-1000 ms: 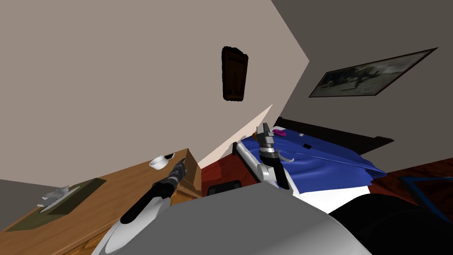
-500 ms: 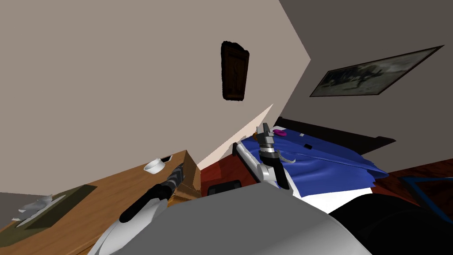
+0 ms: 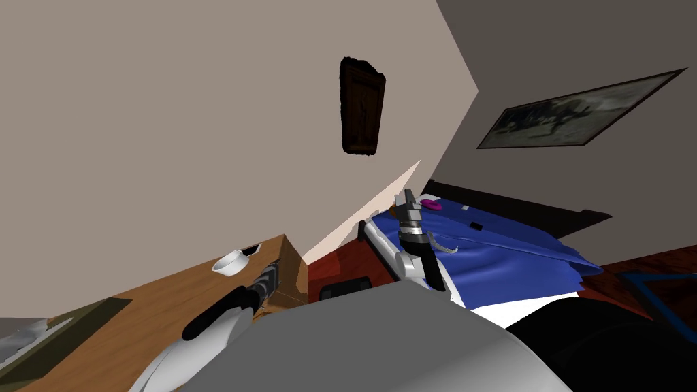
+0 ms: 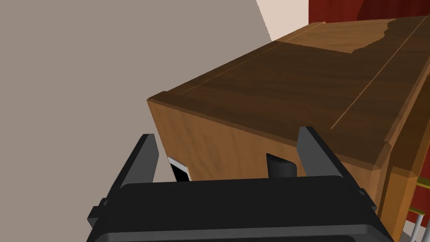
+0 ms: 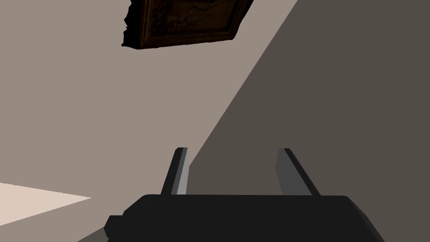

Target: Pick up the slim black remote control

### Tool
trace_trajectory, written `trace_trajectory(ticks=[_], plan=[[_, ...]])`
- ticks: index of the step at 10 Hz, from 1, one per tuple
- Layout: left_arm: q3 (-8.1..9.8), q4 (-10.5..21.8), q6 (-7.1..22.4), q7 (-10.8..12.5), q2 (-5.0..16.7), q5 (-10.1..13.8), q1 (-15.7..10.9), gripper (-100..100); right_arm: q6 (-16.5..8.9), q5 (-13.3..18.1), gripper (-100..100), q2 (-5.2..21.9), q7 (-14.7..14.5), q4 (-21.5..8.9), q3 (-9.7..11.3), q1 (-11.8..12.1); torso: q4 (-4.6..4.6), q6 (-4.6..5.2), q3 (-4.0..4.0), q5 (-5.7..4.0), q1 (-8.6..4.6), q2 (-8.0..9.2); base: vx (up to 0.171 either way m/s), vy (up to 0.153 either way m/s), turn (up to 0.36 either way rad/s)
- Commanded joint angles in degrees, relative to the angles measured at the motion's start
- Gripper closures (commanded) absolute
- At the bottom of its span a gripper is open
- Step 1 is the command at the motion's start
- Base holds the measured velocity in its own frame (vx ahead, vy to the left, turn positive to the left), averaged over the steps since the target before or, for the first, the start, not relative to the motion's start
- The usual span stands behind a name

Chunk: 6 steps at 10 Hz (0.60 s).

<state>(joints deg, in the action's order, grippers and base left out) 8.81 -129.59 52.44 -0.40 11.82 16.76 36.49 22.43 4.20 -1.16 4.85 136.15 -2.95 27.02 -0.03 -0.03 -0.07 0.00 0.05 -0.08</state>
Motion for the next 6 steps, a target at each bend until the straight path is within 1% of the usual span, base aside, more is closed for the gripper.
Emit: trace_trajectory(ticks=[1, 2, 3, 4, 5, 6], plan=[[1.28, 1.0, 2.9, -0.6, 0.3, 1.0, -0.2, -100, 0.0, 0.0, 0, 0.0, 0.0, 0.0, 0.0, 0.0, 0.0, 0.0, 0.0, 0.0, 0.0, 0.0, 0.066, 0.019, -0.018], [1.28, 1.0, 4.0, -0.6, 0.3, 1.0, -0.2, -100, 0.0, 0.0, 0, 0.0, 0.0, 0.0, 0.0, 0.0, 0.0, 0.0, -0.02, 0.0, 0.03, -0.05, 0.066, 0.017, -0.014], [1.28, 1.0, 4.3, -0.6, 0.3, 1.0, -0.2, -100, 0.0, 0.0, 0, 0.0, 0.0, 0.0, 0.0, 0.0, -0.01, 0.0, -0.03, 0.0, 0.02, -0.06, 0.026, 0.004, 0.0], [2.56, 1.8, 6.7, -1.2, 0.7, 2.0, -0.3, -100, 0.0, 0.0, 0, 0.0, 0.0, 0.0, 0.0, 0.0, 0.01, 0.0, 0.03, -0.01, -0.03, 0.04, 0.05, 0.016, -0.016], [2.56, 1.8, 7.8, -1.2, 0.7, 2.0, -0.3, -100, 0.0, 0.0, 0, 0.0, 0.0, 0.0, 0.0, 0.0, 0.01, 0.0, 0.01, 0.0, 0.01, 0.0, 0.069, 0.023, -0.01], [3.84, 2.7, 9.3, -1.8, 1.1, 3.1, -0.4, -100, 0.0, 0.0, 0, 0.0, 0.0, 0.0, 0.0, 0.0, 0.0, 0.0, -0.02, 0.0, 0.03, -0.05, 0.1, 0.03, -0.014]])
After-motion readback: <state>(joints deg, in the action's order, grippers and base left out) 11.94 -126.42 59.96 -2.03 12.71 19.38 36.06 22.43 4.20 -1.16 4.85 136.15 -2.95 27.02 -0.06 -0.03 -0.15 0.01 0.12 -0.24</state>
